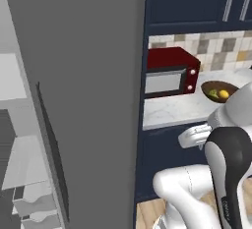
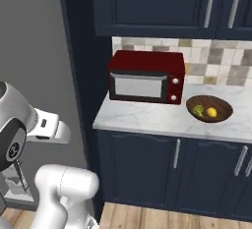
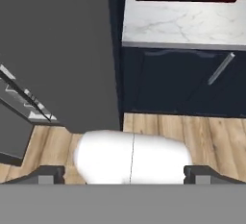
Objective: Take the broccoli, pear, and lemon from the freezer and place them in the bowl on the counter.
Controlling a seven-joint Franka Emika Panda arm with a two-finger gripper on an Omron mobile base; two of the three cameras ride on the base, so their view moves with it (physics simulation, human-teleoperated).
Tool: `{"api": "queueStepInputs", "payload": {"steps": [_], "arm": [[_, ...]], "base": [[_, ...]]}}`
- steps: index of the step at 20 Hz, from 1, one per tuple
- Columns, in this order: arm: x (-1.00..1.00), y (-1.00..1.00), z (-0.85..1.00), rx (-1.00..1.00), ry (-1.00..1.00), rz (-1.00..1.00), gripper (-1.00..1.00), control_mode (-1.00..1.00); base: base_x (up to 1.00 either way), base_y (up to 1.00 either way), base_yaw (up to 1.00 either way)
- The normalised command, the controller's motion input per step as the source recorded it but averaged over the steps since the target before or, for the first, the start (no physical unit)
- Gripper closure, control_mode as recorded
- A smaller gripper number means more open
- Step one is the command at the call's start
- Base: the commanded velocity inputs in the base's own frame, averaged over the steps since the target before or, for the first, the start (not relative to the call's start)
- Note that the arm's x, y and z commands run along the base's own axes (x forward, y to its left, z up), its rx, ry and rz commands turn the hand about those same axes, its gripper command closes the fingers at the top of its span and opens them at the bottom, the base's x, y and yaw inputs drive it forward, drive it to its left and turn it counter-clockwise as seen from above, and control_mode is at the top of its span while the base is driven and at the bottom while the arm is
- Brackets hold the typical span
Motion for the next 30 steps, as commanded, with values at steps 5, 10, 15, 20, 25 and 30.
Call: {"api": "queueStepInputs", "payload": {"steps": [5, 10, 15, 20, 25, 30], "arm": [[0.0, 0.0, 0.0, 0.0, 0.0, 0.0, -1.0, 1.0], [0.0, 0.0, 0.0, 0.0, 0.0, 0.0, -1.0, 1.0], [0.0, 0.0, 0.0, 0.0, 0.0, 0.0, -1.0, 1.0], [0.0, 0.0, 0.0, 0.0, 0.0, 0.0, -1.0, 1.0], [0.0, 0.0, 0.0, 0.0, 0.0, 0.0, -1.0, 1.0], [0.0, 0.0, 0.0, 0.0, 0.0, 0.0, -1.0, 1.0]], "base": [[0.11, 0.92, 0.05], [0.24, 0.71, 0.02], [0.44, 0.48, 0.01], [0.6, 0.5, 0.0], [0.23, 0.58, 0.0], [0.3, 0.38, 0.02]]}}
